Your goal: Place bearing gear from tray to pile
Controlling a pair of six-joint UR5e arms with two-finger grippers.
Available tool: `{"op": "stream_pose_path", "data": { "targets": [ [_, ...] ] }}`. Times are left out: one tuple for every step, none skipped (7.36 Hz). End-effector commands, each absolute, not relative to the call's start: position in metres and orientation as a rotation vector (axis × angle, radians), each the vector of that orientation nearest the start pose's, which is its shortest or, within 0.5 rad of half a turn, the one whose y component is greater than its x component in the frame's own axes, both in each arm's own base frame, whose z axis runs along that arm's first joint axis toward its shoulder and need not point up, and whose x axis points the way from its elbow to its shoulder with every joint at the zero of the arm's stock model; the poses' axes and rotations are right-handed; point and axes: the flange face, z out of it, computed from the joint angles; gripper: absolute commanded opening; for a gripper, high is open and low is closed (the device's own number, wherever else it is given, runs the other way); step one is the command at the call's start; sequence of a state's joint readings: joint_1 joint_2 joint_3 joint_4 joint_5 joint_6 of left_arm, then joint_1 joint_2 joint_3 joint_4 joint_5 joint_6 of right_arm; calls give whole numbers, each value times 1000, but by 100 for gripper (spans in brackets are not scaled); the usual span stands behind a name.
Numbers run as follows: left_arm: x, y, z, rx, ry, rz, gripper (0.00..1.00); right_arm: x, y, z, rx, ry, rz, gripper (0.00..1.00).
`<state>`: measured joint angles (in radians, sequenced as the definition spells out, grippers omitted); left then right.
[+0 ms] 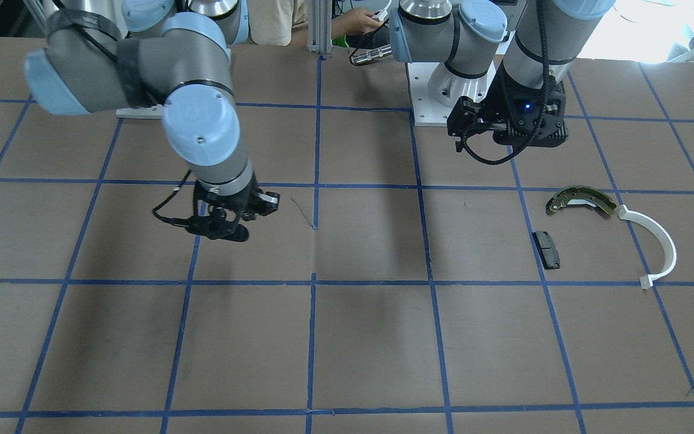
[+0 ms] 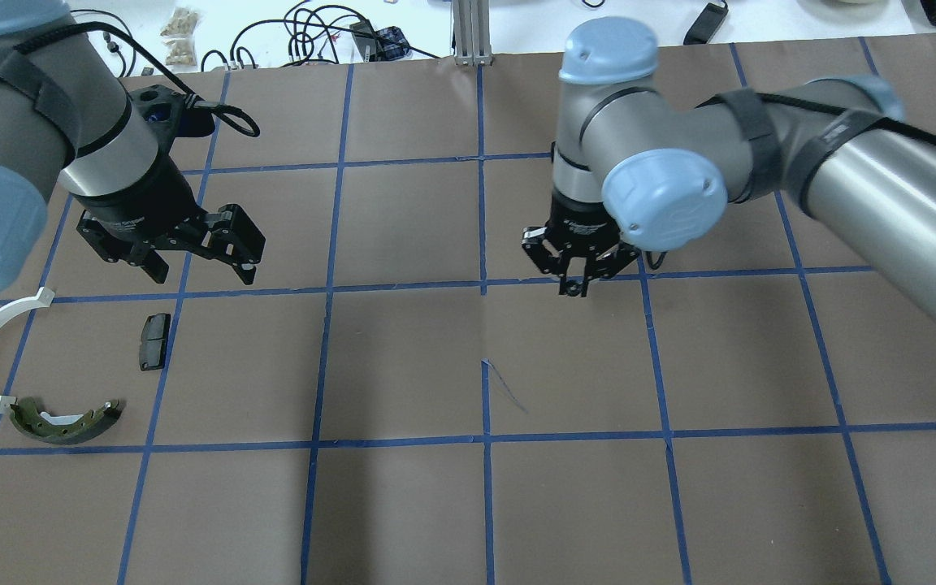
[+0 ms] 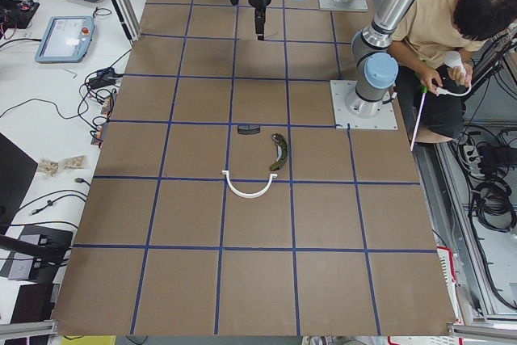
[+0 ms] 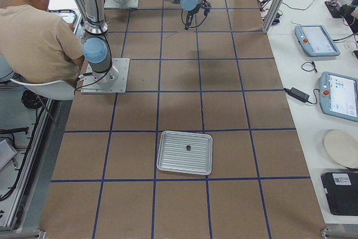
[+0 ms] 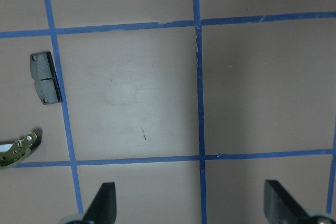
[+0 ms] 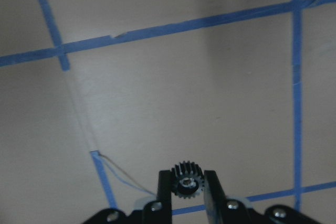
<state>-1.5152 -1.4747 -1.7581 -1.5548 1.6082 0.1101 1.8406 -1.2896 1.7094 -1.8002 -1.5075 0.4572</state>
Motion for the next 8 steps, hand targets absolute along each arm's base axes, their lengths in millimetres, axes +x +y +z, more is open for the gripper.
{"op": "stream_pose_path", "data": {
  "targets": [
    [-104,-449,442,135,3105,115,100,353,-466,259,354,3070,331,5],
    [-105,-448,445,133,3105,99,100,378,-463,245,395,3053,281,6],
    [-105,-449,443,135,3105,103,100,386,-468,227,390,3042,258,12],
    [-104,-455,441,132,3107,79,100,386,-469,213,386,3055,286,13],
    [-104,-461,441,134,3103,27,100,384,-465,201,405,3059,310,17],
    [-104,-462,442,134,3105,22,100,386,-469,205,394,3042,253,24],
    [-107,-460,443,139,3109,19,100,384,-474,205,388,3040,184,84],
    [-106,-460,441,136,3108,26,100,359,-491,217,431,3032,173,100]
  ]
}}
